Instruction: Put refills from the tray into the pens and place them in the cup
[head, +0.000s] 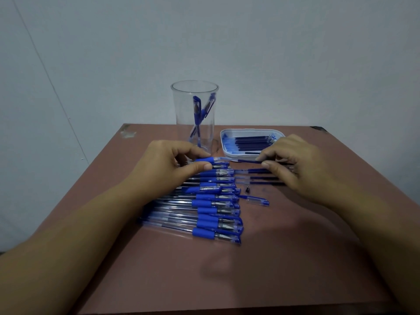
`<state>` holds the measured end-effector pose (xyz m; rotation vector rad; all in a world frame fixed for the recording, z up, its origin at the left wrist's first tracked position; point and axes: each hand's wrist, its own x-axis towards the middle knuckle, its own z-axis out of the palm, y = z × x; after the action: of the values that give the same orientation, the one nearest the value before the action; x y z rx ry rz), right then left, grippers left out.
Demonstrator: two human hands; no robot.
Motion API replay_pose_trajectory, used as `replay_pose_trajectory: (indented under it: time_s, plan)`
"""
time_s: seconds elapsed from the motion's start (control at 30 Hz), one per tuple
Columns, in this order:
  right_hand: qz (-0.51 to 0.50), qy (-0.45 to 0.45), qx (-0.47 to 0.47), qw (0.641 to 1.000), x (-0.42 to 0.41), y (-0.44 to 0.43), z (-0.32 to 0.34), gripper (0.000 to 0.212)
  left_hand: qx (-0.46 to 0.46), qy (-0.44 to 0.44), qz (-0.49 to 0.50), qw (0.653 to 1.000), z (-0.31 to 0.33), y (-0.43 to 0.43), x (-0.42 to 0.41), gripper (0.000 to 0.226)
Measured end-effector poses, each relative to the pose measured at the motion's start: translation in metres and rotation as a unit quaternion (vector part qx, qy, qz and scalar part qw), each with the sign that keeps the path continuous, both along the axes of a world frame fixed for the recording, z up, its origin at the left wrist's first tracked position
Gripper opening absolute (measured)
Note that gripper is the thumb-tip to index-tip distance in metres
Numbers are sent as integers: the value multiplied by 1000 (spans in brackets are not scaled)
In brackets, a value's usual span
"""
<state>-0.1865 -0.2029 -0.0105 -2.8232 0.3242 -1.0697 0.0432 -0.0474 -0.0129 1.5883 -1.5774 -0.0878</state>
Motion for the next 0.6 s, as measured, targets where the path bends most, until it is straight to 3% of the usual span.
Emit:
replay_pose_trajectory:
  time_s: [0.17,0.37,0.53,0.6]
  plan:
    - [5,4,-14,1000,0,-1,0,19,10,6,-25,1000,1,0,0,15]
    - [36,3,-29,999,12,12,-3,21,-4,-65,-34,997,-1,1,-4,25]
    - [19,-7,19,1000,12,15,-2,32,-24,-61,-23,998,0,1,-3,25]
    - [3,-17,33,999,7,13,-1,25,-31,-52,-15,998,1,2,-3,24]
